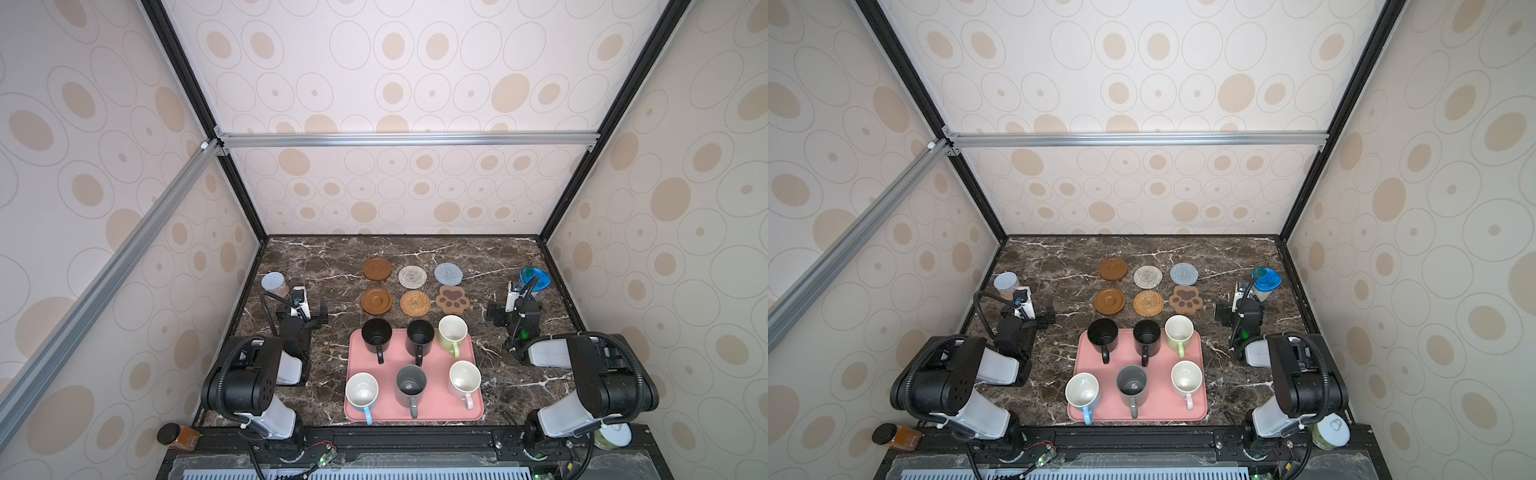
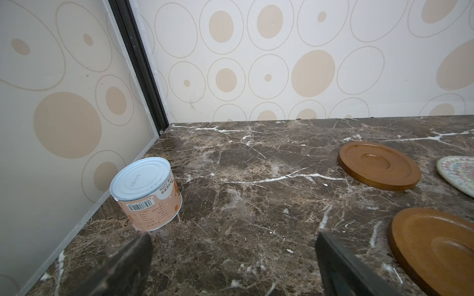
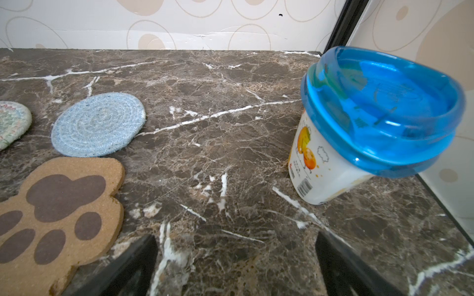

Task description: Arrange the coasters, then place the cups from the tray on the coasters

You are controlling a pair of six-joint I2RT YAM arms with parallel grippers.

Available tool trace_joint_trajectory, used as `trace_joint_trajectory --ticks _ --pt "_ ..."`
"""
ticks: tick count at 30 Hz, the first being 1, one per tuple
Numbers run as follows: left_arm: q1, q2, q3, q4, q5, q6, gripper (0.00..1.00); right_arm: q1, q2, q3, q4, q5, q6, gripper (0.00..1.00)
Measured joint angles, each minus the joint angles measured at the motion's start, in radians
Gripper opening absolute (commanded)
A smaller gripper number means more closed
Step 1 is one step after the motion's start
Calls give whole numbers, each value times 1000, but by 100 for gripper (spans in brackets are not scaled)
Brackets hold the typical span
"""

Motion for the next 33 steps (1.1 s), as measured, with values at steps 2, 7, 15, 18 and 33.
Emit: trace_joint_trajectory --ticks 2,7,15,18,33 --pt "0 0 0 0 0 0 100 0 0 0 3 2 0 100" --pt "0 -40 8 -64 3 0 100 0 -85 56 -180 48 19 100" --pt "-42 -145 415 -632 0 -89 100 0 -287 402 -764 89 129 100" --pt "-107 -108 591 -838 0 -145 100 0 -351 414 -912 63 157 100" --pt "-367 285 1025 -1417 159 -348 100 0 -415 466 -1336 -143 248 100"
